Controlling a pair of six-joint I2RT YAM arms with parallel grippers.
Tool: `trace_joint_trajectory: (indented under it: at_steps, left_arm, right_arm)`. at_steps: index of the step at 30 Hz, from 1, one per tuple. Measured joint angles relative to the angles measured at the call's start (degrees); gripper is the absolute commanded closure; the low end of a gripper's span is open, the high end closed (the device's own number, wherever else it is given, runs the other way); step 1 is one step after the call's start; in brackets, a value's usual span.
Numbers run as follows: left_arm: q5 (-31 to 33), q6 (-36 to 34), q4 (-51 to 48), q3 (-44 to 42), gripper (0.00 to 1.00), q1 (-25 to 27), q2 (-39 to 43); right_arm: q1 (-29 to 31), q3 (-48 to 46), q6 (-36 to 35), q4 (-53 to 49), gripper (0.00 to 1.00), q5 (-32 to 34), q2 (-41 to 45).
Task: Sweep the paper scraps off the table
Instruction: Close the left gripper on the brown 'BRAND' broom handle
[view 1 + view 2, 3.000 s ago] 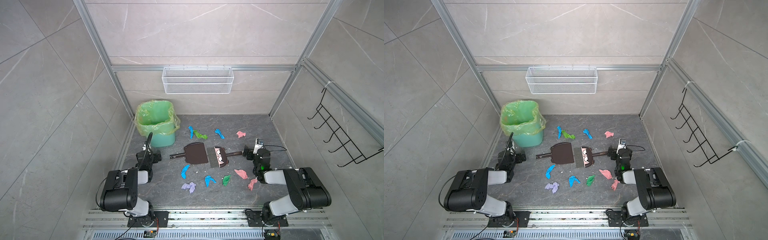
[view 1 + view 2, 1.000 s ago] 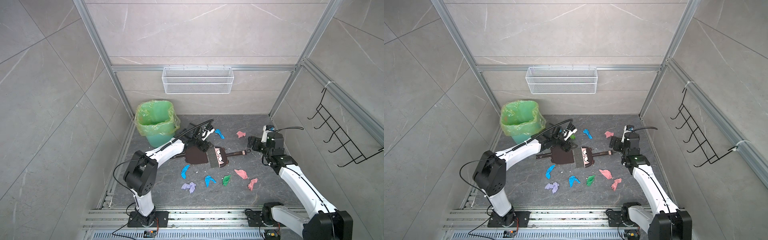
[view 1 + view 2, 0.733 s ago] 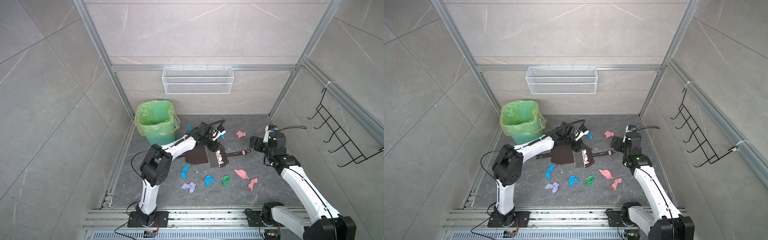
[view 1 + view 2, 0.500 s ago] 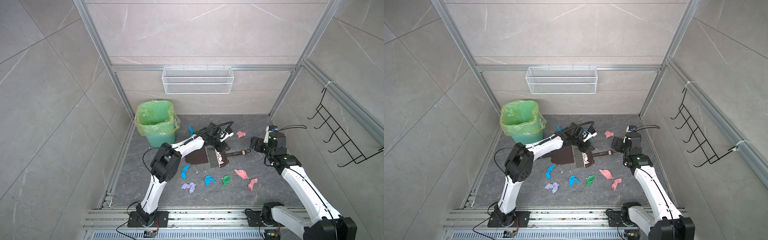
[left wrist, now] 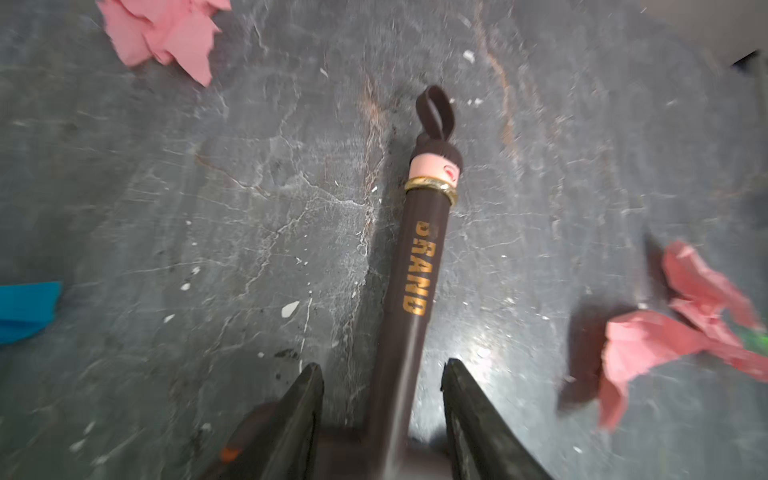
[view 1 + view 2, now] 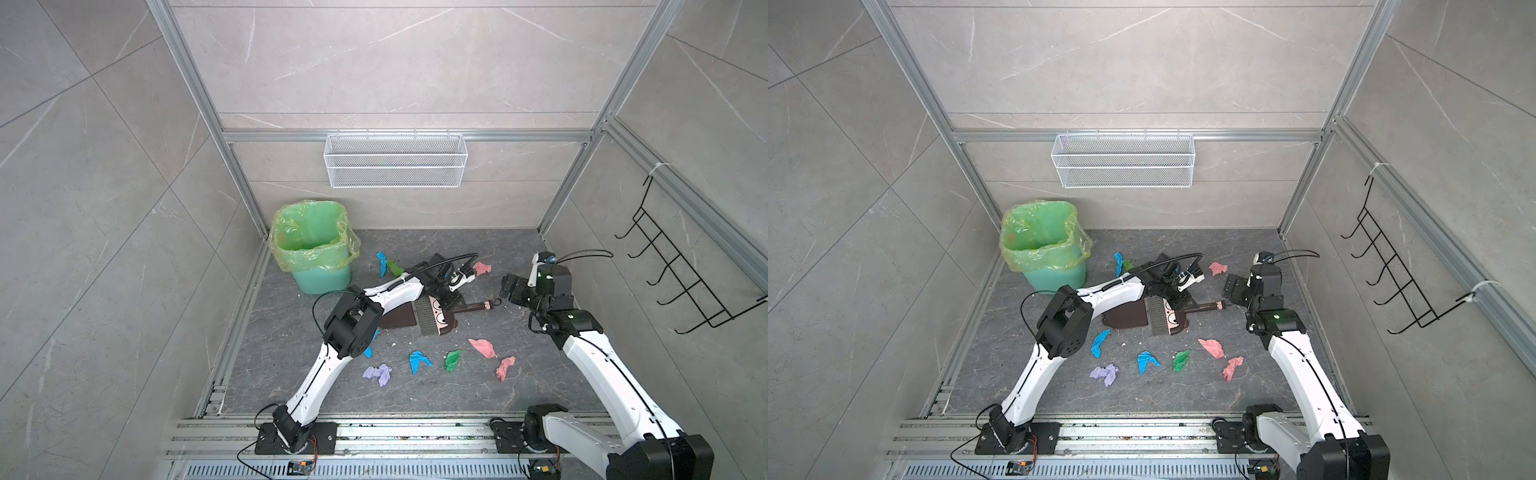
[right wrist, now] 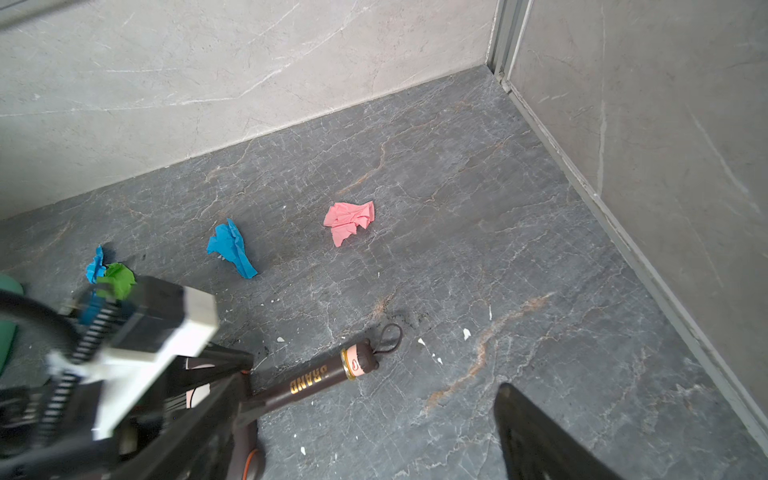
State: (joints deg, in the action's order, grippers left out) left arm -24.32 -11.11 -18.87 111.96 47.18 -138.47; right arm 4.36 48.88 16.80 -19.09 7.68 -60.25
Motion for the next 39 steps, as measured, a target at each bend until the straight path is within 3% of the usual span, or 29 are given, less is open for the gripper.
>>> trace_joint_trajectory:
  at_steps: [16,25,39]
  left_arm:
    - [4.7,-0.4,-2.8,3.3,0.61,2.8,-3.7]
    - [7.2,-1.4,-2.5,3.0,0.71,3.3,-3.7]
    - [10.8,-2.6,-1.6,2.1,0.94,4.2,-3.1]
  right_arm:
    - [0.0,0.0,0.0,0.0,0.05,0.5,0.0]
    - [0.0,0.0,0.2,-0.2,0.05,1.2,0.0]
    - [0.0,4.8,2.2,-7.5,0.06,11.8,-2.6]
